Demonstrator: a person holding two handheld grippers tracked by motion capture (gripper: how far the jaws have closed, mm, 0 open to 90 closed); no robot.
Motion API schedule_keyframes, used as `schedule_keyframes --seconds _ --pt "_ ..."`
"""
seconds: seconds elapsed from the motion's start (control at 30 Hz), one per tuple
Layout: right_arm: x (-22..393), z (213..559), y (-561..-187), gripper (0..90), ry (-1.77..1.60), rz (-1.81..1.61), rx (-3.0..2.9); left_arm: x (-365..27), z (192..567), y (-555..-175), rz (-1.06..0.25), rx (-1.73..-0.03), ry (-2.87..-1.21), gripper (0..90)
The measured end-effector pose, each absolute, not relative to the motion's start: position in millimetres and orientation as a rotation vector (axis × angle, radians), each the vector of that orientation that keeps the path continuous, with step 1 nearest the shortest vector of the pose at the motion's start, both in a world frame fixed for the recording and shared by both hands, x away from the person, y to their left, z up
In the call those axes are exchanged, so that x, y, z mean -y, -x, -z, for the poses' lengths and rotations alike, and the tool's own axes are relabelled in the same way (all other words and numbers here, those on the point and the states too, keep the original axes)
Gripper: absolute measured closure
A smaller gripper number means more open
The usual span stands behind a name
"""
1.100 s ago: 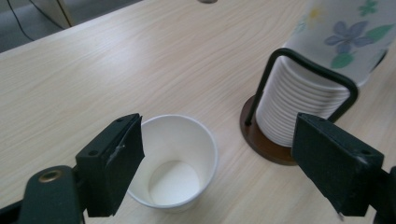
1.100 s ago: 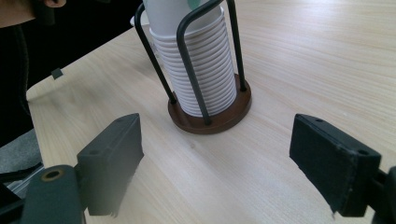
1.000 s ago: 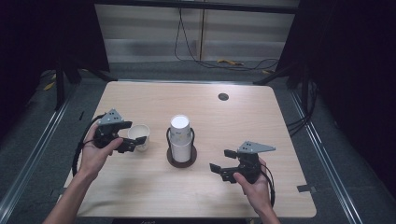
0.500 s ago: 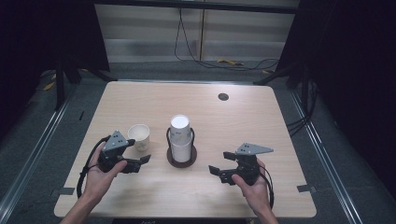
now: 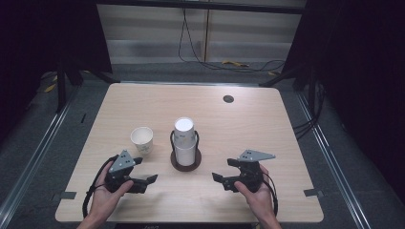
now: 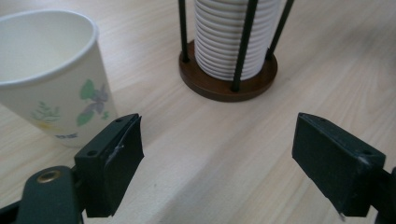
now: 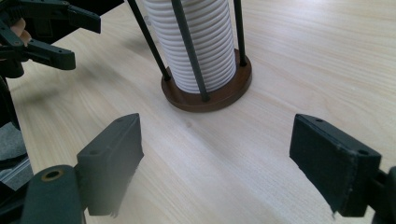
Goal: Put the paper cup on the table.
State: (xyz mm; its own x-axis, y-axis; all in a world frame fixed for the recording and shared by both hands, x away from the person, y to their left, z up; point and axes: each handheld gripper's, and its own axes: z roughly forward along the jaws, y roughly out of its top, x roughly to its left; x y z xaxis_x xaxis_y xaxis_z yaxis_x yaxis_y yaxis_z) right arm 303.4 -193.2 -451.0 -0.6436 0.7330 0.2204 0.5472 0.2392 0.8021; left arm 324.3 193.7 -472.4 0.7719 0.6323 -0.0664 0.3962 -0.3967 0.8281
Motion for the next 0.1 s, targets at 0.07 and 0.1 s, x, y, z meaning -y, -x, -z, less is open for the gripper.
schedule_keyframes --seconds 0.07,0.1 --pt "193.2 452.2 -304.0 16.7 -1.215 -1.351 -2.302 -193.6 474.8 -324.0 -0.319 -0.775 -2.03 16.4" --pt "193.4 452.5 -304.1 16.7 -1.221 -1.35 -2.296 -193.1 476.4 -323.2 -0.322 -0.776 -2.024 16.4"
